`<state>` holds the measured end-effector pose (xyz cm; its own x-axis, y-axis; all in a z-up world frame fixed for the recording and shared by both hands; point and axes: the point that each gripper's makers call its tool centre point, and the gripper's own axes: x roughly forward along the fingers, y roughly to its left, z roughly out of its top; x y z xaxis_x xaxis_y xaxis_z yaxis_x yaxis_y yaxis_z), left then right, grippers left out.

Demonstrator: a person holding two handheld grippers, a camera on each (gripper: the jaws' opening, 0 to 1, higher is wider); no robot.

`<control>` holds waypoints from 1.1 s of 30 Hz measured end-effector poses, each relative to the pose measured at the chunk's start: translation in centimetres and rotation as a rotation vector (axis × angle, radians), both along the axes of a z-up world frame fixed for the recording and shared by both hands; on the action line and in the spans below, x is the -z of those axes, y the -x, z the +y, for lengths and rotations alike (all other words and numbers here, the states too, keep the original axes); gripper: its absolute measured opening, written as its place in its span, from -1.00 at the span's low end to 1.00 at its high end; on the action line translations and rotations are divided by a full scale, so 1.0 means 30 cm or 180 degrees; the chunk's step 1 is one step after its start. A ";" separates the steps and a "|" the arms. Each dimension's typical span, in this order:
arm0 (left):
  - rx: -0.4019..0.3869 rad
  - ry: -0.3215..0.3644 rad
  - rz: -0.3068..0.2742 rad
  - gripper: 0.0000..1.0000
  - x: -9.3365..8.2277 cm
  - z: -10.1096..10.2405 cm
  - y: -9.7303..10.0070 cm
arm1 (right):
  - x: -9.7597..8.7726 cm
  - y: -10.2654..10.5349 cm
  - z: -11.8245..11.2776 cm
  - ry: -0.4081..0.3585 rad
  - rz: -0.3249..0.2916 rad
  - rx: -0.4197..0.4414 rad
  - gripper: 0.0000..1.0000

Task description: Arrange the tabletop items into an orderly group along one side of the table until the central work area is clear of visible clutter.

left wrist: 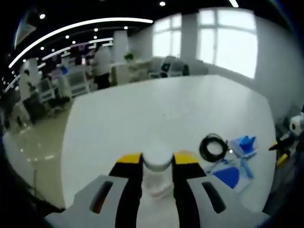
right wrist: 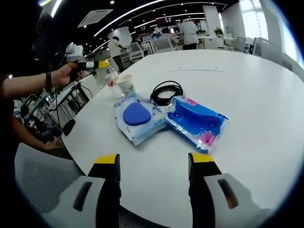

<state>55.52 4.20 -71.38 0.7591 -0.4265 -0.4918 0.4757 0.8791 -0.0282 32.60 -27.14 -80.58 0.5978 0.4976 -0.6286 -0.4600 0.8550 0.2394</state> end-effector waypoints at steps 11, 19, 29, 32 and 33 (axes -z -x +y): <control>-0.0176 0.0136 -0.0044 -0.39 -0.019 0.031 -0.001 | -0.004 -0.002 -0.001 -0.0017 -0.0007 0.0007 0.15; -0.0493 0.0435 -0.0094 -0.13 -0.032 0.061 0.060 | -0.010 -0.002 0.004 -0.0034 -0.0019 -0.0012 0.15; -0.0489 0.0467 0.0021 -0.01 0.036 -0.029 0.217 | -0.019 0.002 0.033 -0.0061 -0.0045 -0.0100 0.17; -0.0457 0.0459 0.0070 0.02 0.057 -0.078 0.282 | -0.023 0.004 0.044 -0.0076 -0.0057 -0.0139 0.18; -0.0451 0.0462 0.0082 0.02 0.061 -0.088 0.295 | -0.023 0.005 0.047 -0.0076 -0.0060 -0.0151 0.19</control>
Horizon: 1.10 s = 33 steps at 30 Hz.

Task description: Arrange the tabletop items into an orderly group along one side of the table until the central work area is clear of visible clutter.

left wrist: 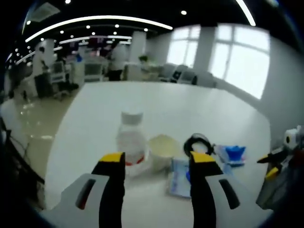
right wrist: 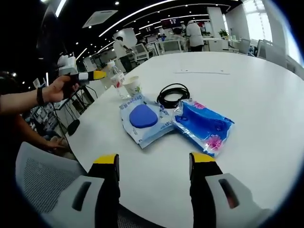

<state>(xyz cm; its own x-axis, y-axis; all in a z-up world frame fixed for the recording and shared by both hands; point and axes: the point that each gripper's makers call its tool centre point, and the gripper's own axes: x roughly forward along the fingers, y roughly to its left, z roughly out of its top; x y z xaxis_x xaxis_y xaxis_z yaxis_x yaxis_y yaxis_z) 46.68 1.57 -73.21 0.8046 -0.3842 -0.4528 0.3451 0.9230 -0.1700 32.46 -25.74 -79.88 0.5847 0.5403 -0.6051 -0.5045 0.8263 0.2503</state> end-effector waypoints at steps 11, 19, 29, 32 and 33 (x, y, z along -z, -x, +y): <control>-0.0065 0.0074 0.0043 0.08 -0.001 -0.075 0.109 | -0.007 0.009 0.026 -0.0043 -0.0003 -0.0086 0.21; -0.0182 0.0059 0.0059 0.11 0.003 -0.101 0.190 | -0.001 0.015 0.034 -0.0029 0.0030 -0.0124 0.20; -0.0292 0.0154 0.0132 0.12 0.049 -0.135 0.272 | 0.001 0.023 0.052 -0.0031 0.0055 -0.0183 0.19; -0.0278 0.0093 0.0126 0.12 0.054 -0.151 0.289 | 0.001 0.024 0.060 -0.0025 0.0047 -0.0219 0.19; -0.0283 0.0117 0.0129 0.12 0.053 -0.155 0.291 | 0.000 0.025 0.062 -0.0027 0.0044 -0.0224 0.19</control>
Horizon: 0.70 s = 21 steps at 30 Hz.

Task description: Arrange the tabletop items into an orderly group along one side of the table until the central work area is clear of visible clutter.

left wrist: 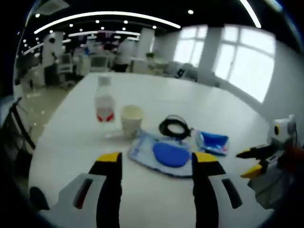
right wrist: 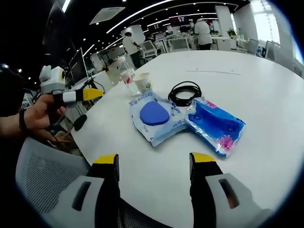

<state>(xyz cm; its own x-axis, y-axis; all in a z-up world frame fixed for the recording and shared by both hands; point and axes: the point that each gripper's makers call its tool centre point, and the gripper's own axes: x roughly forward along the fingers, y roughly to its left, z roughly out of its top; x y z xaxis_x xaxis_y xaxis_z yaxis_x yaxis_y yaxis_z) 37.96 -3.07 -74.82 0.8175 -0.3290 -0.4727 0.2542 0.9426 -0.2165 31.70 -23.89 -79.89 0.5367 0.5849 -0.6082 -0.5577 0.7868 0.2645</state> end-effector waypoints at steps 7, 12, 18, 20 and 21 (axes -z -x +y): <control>0.0022 -0.0055 -0.0030 0.11 -0.003 -0.049 0.025 | -0.006 0.001 0.001 -0.0025 -0.0009 -0.0005 0.19; 0.0058 -0.0102 -0.0048 0.11 -0.003 -0.064 0.032 | -0.017 0.000 0.005 -0.0065 -0.0028 0.0002 0.19; 0.0076 -0.0121 -0.0034 0.12 0.011 -0.082 0.058 | -0.011 0.014 0.014 -0.0044 0.0015 -0.0055 0.17; 0.0111 -0.0132 0.0008 0.14 0.018 -0.090 0.065 | -0.013 0.013 0.015 -0.0073 0.0020 -0.0040 0.17; 0.0122 -0.0152 -0.0008 0.13 0.012 -0.093 0.064 | -0.012 0.014 0.015 -0.0077 0.0028 -0.0040 0.17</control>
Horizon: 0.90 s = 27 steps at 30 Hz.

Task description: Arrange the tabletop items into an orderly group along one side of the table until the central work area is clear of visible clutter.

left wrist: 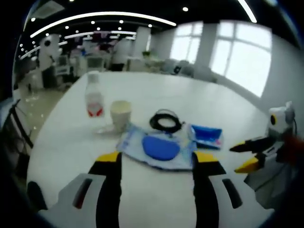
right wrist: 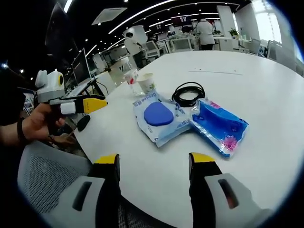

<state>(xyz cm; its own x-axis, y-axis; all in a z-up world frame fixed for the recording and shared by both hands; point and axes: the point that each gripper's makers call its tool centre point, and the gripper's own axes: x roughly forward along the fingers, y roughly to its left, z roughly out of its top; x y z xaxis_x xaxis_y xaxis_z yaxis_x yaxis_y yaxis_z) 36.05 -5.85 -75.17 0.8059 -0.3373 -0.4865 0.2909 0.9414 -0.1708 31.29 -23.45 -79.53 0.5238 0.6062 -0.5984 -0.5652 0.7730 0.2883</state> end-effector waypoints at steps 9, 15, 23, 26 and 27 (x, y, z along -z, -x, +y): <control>-0.0013 0.0029 -0.0019 0.12 -0.006 0.003 0.003 | 0.006 -0.006 0.021 0.0023 0.0093 -0.0107 0.04; -0.0032 0.0025 -0.0018 0.12 -0.007 0.011 0.008 | -0.059 -0.130 0.074 0.0024 0.0017 -0.0144 -0.33; -0.0175 0.0110 -0.0010 0.12 -0.011 0.048 0.007 | -0.188 -0.351 0.200 0.0012 -0.0258 -0.0157 -0.89; -0.0200 0.0148 0.0007 0.10 -0.010 0.051 0.009 | -0.212 -0.419 0.271 0.0042 -0.0298 -0.0293 -0.93; -0.0204 0.0149 0.0004 0.11 -0.011 0.051 0.010 | -0.216 -0.436 0.287 0.0068 -0.0321 -0.0317 -0.95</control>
